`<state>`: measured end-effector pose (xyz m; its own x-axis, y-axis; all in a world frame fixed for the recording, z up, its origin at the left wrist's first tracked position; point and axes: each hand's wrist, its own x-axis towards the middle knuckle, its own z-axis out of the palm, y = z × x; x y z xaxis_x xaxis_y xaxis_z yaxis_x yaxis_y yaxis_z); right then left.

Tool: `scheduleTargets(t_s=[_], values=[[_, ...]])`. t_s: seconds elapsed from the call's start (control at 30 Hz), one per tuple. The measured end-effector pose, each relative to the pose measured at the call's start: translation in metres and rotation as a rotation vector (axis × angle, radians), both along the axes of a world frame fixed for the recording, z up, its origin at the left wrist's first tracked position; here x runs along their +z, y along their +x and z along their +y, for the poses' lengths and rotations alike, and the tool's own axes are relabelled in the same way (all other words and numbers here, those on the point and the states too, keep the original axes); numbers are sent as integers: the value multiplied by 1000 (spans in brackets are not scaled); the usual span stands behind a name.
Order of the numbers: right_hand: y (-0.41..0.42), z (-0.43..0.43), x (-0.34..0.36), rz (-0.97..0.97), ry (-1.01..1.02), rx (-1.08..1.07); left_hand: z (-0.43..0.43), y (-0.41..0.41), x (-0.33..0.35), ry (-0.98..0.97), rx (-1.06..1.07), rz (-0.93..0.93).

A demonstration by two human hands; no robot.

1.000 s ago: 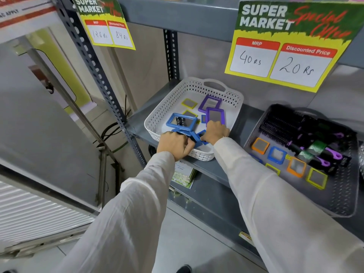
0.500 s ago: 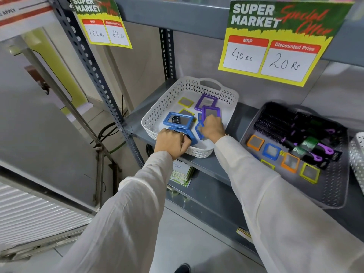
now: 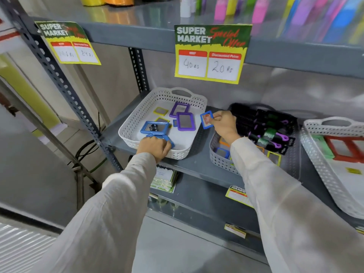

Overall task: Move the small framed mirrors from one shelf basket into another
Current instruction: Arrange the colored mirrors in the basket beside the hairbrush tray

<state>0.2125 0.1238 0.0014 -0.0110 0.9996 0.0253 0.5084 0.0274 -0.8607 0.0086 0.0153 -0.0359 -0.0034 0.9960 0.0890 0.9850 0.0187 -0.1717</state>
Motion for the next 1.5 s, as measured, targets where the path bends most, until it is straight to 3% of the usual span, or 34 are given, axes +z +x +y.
scheduleTargets(t_s=[0.33,0.53,0.63,1.13,1.33,1.5], values=[[108,-14,-26,-53,-205,-310,9,52,-6,-13,49,-99],[148,-45,-29,-113,-509,-308,11,58,-8,-49,89,-75],[158,-49,-41,-259,-586,-220,11,62,-6,-57,90,-72],[135,-68,-28,-943,-583,-8,4,66,-2,-49,107,-86],[139,-65,-29,-1061,-553,65,4,65,-5,-44,91,-78],[138,-65,-30,-990,-559,-12,6,64,-7,-42,84,-61]])
